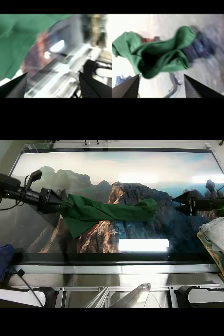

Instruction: Fold the shirts.

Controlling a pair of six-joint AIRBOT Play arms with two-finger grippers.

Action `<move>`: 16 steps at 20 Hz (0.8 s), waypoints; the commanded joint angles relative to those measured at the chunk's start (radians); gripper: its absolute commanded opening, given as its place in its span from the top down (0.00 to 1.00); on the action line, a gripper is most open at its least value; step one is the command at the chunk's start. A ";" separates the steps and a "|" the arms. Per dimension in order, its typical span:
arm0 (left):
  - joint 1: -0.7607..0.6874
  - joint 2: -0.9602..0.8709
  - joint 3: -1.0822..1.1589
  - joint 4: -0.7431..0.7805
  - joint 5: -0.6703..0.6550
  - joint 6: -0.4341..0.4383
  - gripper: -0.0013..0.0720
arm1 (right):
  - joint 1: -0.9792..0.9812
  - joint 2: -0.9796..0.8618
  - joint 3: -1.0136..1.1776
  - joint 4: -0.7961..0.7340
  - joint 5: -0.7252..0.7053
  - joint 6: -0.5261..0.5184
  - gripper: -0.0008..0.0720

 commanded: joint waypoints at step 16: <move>-0.198 -0.147 -0.200 0.176 -0.347 -0.080 0.03 | 0.149 0.005 -0.022 0.028 0.087 -0.028 0.16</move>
